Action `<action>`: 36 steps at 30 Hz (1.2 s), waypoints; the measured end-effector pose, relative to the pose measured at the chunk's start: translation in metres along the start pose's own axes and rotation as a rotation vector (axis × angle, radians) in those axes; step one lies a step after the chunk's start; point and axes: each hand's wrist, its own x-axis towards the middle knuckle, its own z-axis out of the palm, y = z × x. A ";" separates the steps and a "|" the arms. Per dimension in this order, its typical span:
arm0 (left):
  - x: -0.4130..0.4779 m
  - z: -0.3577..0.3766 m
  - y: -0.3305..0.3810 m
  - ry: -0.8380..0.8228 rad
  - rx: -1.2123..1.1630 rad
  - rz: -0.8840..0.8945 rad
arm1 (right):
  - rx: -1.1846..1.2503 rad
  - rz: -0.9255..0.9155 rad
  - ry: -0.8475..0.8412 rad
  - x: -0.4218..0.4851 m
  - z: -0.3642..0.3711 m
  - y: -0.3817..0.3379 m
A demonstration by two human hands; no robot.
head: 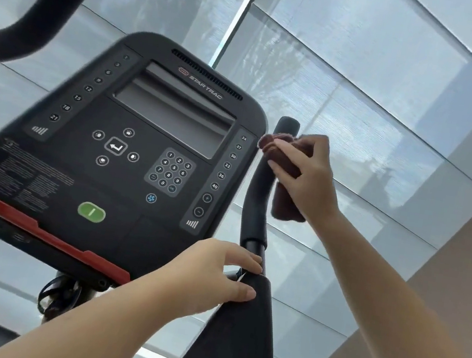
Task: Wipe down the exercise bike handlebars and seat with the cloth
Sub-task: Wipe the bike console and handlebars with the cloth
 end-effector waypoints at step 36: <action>-0.002 -0.003 0.002 -0.066 -0.009 -0.019 | -0.385 0.105 -0.396 -0.001 0.023 -0.036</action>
